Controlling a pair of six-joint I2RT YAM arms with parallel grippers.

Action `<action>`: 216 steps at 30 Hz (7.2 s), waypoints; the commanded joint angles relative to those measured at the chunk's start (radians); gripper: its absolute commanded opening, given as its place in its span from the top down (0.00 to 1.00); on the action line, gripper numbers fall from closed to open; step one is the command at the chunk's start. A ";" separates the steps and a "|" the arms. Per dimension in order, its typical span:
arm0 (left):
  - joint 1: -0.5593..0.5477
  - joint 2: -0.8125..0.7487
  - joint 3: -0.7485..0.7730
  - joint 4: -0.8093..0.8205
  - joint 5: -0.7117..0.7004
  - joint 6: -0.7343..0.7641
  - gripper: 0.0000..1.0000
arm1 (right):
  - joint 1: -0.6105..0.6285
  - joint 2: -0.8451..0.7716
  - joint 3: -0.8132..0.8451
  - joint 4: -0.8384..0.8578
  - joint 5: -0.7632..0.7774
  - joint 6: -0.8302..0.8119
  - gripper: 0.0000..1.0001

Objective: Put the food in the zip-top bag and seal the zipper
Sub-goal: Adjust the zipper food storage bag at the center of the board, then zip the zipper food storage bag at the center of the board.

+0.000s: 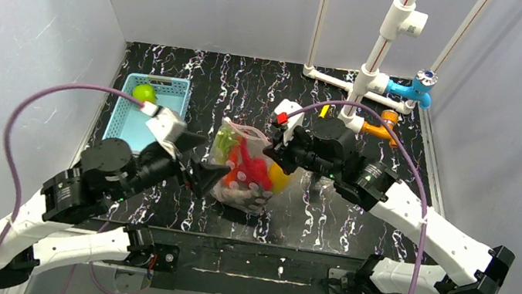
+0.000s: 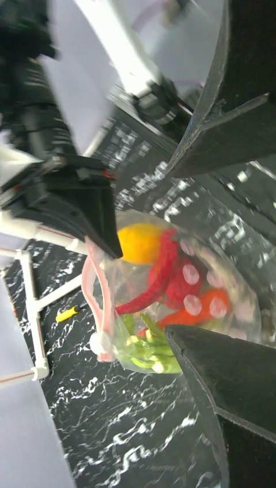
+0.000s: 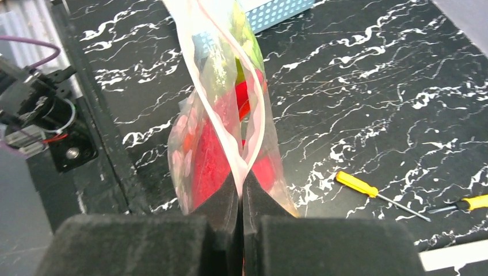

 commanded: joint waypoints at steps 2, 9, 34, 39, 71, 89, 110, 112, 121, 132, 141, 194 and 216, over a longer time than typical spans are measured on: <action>0.094 0.098 -0.012 -0.031 0.270 0.407 0.02 | -0.064 -0.055 0.019 -0.060 -0.215 0.028 0.99; 0.622 0.200 -0.084 0.275 0.991 0.245 0.02 | -0.184 -0.108 -0.010 -0.069 -0.363 0.077 0.99; 0.728 0.381 -0.298 0.991 1.405 -0.173 0.34 | -0.286 -0.097 0.029 -0.085 -0.536 0.146 0.99; 0.709 0.422 -0.302 1.100 1.432 -0.271 0.55 | -0.285 -0.094 0.031 -0.089 -0.547 0.162 0.99; 0.655 0.373 -0.256 0.800 1.331 -0.090 1.00 | -0.087 0.175 0.367 -0.040 -0.352 0.264 0.34; 0.655 0.354 -0.246 0.753 1.313 -0.063 1.00 | -0.046 0.234 0.409 -0.064 -0.361 0.227 0.63; 0.655 0.345 -0.249 0.756 1.315 -0.060 1.00 | -0.046 0.213 0.363 -0.046 -0.382 0.227 0.70; 0.655 0.344 -0.250 0.757 1.316 -0.061 1.00 | -0.046 0.217 0.368 -0.046 -0.381 0.227 0.75; 0.655 0.328 -0.254 0.746 1.262 -0.061 1.00 | -0.046 0.175 0.328 -0.048 -0.295 0.192 0.99; 0.658 0.305 -0.252 0.671 1.203 0.004 1.00 | -0.086 0.056 0.228 -0.100 -0.248 0.111 0.99; 0.673 0.296 -0.253 0.640 1.190 0.044 1.00 | -0.162 -0.081 0.157 -0.188 -0.300 0.058 0.99; 0.795 0.220 -0.267 0.537 0.973 0.181 1.00 | -0.217 -0.146 0.177 -0.333 -0.208 0.005 0.18; 0.794 0.204 -0.277 0.607 1.165 0.153 1.00 | -0.207 0.182 0.513 -0.453 -0.331 0.012 0.08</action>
